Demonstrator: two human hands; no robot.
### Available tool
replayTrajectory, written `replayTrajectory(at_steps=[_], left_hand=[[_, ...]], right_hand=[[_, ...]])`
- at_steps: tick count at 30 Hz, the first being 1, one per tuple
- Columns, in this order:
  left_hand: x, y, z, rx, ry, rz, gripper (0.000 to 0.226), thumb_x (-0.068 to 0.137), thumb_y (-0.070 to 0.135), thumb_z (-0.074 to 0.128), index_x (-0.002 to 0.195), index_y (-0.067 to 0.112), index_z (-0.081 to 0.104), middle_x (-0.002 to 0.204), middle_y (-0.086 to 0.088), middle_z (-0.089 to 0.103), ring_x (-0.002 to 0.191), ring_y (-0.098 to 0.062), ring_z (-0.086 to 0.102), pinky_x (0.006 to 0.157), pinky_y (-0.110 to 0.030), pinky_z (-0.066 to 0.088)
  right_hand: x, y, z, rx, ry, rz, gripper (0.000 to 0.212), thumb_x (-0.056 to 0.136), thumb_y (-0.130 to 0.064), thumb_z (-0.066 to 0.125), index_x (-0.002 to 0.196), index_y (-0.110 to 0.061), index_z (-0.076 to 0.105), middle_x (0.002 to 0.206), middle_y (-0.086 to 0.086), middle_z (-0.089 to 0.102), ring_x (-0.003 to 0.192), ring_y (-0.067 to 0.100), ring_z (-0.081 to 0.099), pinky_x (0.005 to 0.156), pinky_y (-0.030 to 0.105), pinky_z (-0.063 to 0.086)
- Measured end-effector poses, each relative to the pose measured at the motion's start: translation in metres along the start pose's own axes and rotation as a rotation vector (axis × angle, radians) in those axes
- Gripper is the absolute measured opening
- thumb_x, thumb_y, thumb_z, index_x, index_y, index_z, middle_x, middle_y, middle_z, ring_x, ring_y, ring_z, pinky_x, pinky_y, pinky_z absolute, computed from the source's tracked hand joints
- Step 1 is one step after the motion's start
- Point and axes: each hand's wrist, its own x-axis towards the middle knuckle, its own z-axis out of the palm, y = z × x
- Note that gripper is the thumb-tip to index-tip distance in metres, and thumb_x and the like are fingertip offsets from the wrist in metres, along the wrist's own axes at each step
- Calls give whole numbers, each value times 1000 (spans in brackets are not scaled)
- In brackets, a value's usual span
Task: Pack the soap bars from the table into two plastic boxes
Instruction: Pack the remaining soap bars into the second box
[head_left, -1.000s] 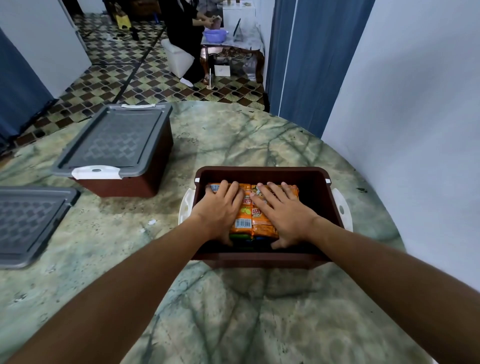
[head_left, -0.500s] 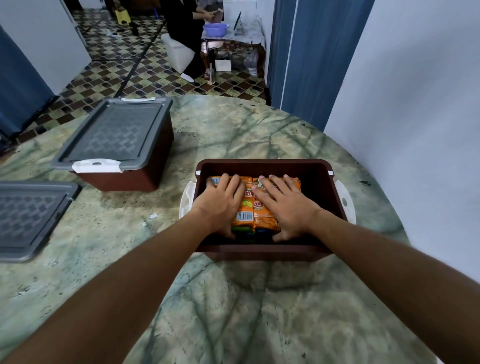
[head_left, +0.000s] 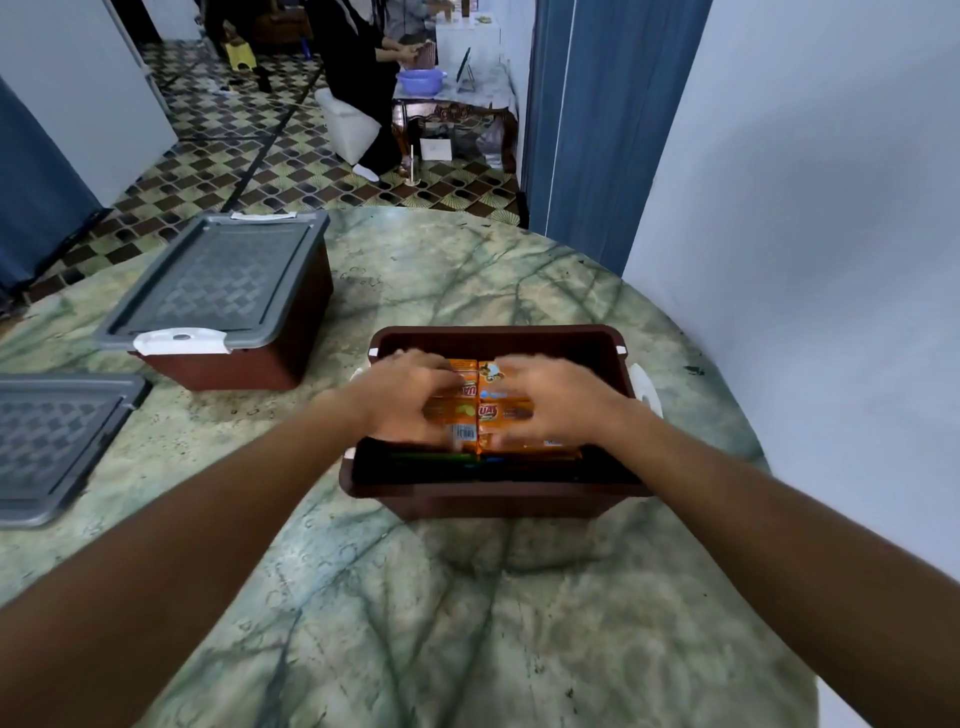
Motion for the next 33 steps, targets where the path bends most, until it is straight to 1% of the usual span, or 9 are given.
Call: replayTrajectory(at_steps=[2, 4, 6, 9, 17, 19, 23, 29, 33], left_hand=[[-12, -12, 0, -199, 387, -149, 78, 78, 73, 42, 126, 14, 58, 131, -12, 54, 122, -30, 45, 102, -46, 39], [-26, -21, 16, -485, 563, -572, 52, 90, 51, 48, 120, 9, 57, 122, -17, 57, 113, -34, 50, 91, -41, 43], [-36, -22, 38, -1088, 344, -908, 49, 94, 51, 44, 113, 9, 60, 113, -15, 65, 98, -30, 60, 76, -36, 47], [-39, -18, 60, -1611, 265, -954, 54, 92, 56, 41, 104, 11, 67, 97, -6, 73, 90, -23, 67, 77, -40, 53], [-151, -13, 75, -1432, 547, -1065, 41, 97, 32, 40, 66, 8, 53, 64, -11, 51, 64, -23, 48, 60, -32, 43], [-200, -17, 84, -1393, 582, -1141, 50, 92, 41, 42, 75, -2, 60, 76, -22, 63, 72, -33, 59, 69, -43, 52], [-304, -22, 93, -1334, 739, -1298, 46, 98, 34, 41, 76, 4, 68, 76, -9, 69, 70, -19, 61, 65, -35, 51], [-429, -11, 118, -1254, 721, -1426, 49, 88, 45, 42, 86, 4, 69, 87, -16, 73, 82, -29, 69, 79, -52, 55], [-480, 17, 141, -1141, 713, -1377, 47, 100, 30, 37, 81, -5, 63, 84, -27, 66, 63, -17, 54, 54, -26, 45]], right_hand=[[-15, 15, -17, 245, 437, 175, 48, 90, -39, 59, 131, -16, 54, 138, 7, 51, 126, 23, 45, 104, 41, 38], [-31, 45, -17, 401, 646, 565, 43, 91, -36, 54, 124, -9, 56, 128, 15, 56, 121, 31, 49, 99, 39, 40], [-44, 64, 0, 696, 438, 897, 57, 90, -55, 41, 108, -5, 60, 112, 19, 60, 107, 35, 57, 85, 39, 46], [-53, 56, 24, 974, 313, 1003, 59, 97, -55, 32, 86, -5, 60, 94, 16, 60, 79, 29, 57, 65, 32, 41], [-35, -19, 27, 989, 401, 797, 52, 93, -55, 46, 66, -12, 59, 83, 13, 63, 76, 27, 57, 70, 33, 40], [-23, -52, 35, 1002, 370, 736, 60, 90, -61, 47, 67, -8, 64, 76, 11, 64, 71, 25, 58, 68, 35, 41], [-8, -135, 69, 993, 279, 637, 67, 87, -65, 47, 56, -7, 56, 62, 8, 56, 59, 23, 51, 64, 39, 44], [-20, -219, 105, 1018, 132, 494, 74, 87, -65, 48, 76, 6, 62, 66, 12, 63, 63, 25, 60, 64, 39, 48], [-46, -258, 121, 1020, 116, 431, 78, 84, -69, 48, 76, 7, 61, 64, 8, 61, 62, 22, 61, 63, 35, 47]])
